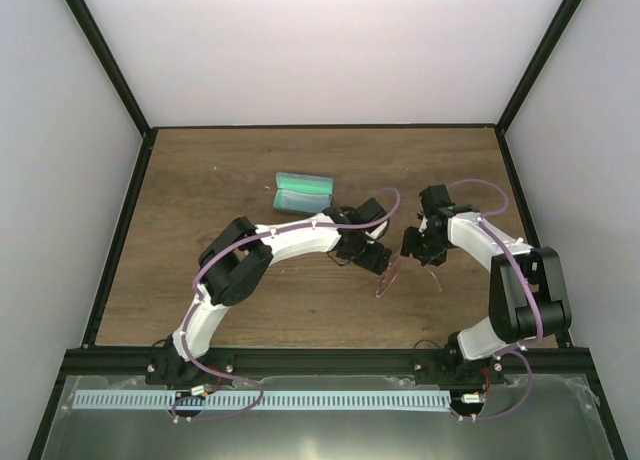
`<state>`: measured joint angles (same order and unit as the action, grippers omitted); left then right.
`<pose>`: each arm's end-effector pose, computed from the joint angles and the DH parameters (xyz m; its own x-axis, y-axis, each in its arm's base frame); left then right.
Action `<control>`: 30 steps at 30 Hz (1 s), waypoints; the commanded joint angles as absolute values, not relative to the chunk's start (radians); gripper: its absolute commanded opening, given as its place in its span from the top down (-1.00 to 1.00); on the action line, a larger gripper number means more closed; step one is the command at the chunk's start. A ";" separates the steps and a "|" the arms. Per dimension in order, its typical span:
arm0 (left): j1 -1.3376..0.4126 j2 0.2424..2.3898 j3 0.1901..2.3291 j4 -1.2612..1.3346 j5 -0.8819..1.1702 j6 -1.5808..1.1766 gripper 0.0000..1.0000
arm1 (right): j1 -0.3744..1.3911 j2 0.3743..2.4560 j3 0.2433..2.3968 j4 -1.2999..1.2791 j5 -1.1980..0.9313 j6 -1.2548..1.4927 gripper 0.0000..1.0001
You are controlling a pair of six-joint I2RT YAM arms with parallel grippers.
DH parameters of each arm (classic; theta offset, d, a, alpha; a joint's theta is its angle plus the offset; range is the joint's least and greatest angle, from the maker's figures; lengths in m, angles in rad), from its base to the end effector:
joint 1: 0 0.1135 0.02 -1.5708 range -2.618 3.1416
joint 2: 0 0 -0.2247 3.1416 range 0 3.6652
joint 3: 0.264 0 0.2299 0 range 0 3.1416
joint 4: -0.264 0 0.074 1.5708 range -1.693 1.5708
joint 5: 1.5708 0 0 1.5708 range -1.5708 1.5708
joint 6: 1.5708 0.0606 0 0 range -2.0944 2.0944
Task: Organize the sunglasses
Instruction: Fold the sunglasses at the center of the board.
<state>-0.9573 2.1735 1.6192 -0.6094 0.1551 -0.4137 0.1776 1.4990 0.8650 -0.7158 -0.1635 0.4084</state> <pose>0.2345 -0.3493 0.1099 -0.8230 0.4789 -0.3055 0.5594 0.7769 -0.2891 0.2419 0.0534 0.1239 -0.9645 0.2250 -0.1381 0.1892 0.9539 0.2328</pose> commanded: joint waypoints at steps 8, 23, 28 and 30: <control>-0.929 2.156 1.522 -0.598 0.153 -0.411 -0.79 | 0.209 1.496 0.850 -0.747 -0.142 0.410 0.05; -0.929 2.144 1.494 -0.580 0.159 -0.428 -0.79 | 0.259 1.500 0.817 -0.766 -0.113 0.421 0.31; -0.931 2.135 1.469 -0.570 0.171 -0.437 -0.79 | 0.260 1.494 0.834 -0.775 -0.094 0.444 0.49; -0.936 2.138 1.457 -0.565 0.172 -0.439 -0.79 | 0.259 1.499 0.845 -0.777 -0.097 0.454 0.55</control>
